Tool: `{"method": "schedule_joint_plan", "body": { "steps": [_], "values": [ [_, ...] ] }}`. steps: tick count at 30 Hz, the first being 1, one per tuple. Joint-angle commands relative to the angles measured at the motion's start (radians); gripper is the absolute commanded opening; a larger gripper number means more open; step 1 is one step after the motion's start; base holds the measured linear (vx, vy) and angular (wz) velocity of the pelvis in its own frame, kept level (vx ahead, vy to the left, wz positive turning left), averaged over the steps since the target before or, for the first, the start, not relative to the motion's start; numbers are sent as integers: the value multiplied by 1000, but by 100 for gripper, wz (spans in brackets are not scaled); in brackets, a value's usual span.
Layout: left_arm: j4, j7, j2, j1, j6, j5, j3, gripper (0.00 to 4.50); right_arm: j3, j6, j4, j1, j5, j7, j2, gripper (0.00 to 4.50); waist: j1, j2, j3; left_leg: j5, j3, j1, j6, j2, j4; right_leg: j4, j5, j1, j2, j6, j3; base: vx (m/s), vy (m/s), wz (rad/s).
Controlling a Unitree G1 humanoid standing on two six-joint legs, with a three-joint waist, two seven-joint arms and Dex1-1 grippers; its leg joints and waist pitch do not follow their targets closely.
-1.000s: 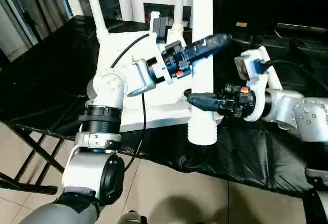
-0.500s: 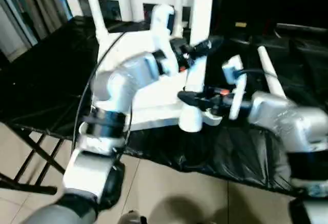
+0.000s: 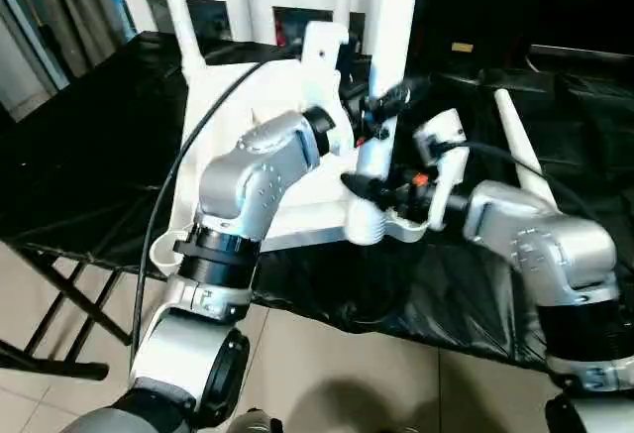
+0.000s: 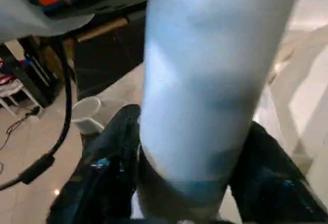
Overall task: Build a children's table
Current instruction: Pick table leg
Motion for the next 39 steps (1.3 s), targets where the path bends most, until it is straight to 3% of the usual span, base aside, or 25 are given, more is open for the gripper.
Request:
{"method": "schedule_joint_plan", "body": {
  "steps": [1, 2, 7, 13, 24, 25, 29, 34, 39],
  "values": [
    [-25, -8, 5, -8, -24, 10, -8, 183, 24, 23, -15, 6, 2, -3, 3, 290, -4, -19, -82, -145, -25, 16, 19, 35, -72, -82, -294, 62, -58, -131, 48, 0, 0, 0],
    [-24, -14, 9, -7, -30, 14, -16, 183, 33, 34, -12, 4, 0, -1, 1, 290, -6, -23, -83, -141, -26, 15, 20, 34, -71, -80, -292, 63, -59, -133, 48, 0, 0, 0],
    [-17, -47, 18, -12, -32, 19, -32, 183, 47, 41, -4, 2, 0, 18, -9, 331, -9, -22, -82, -137, -24, 15, 27, 34, -70, -80, -294, 61, -59, -137, 49, 0, 0, 0],
    [-12, -74, 27, -14, -28, 22, -45, 183, 21, 46, 9, -14, 13, 8, 0, 331, -10, -21, -81, -142, -24, 16, 24, 34, -71, -81, -302, 61, -60, -139, 49, 0, 0, 0],
    [-7, -93, 36, -15, -24, 24, -51, 183, 18, 37, 18, -18, -2, 24, -27, 331, -9, -19, -83, -139, -24, 17, 21, 35, -71, -78, -282, 62, -59, -147, 50, 0, 0, 0],
    [-10, -97, 35, -16, -19, 19, -50, 183, 23, 37, 23, -20, -4, 26, -27, 331, -9, -14, -82, -143, -24, 17, 20, 35, -70, -80, -282, 61, -58, -148, 49, 0, 0, 0],
    [-11, -99, 33, -17, -17, 18, -51, 183, 30, 31, 32, -20, -9, 27, -26, 331, -10, -16, -82, -145, -25, 17, 20, 36, -71, -78, -278, 62, -59, -153, 49, 0, 0, 0],
    [-17, -109, 33, -16, 0, 8, -56, 183, 37, 13, 61, -22, -18, 30, -25, 269, -10, -16, -82, -150, -24, 17, 21, 35, -70, -78, -274, 63, -59, -158, 49, 0, 0, 0],
    [-19, -114, 32, -15, 10, 6, -56, 182, 34, 6, 77, -24, -23, 33, -22, 238, -10, -16, -82, -146, -24, 17, 24, 36, -70, -78, -270, 63, -59, -161, 49, 0, 0, 0]
  ]
}}
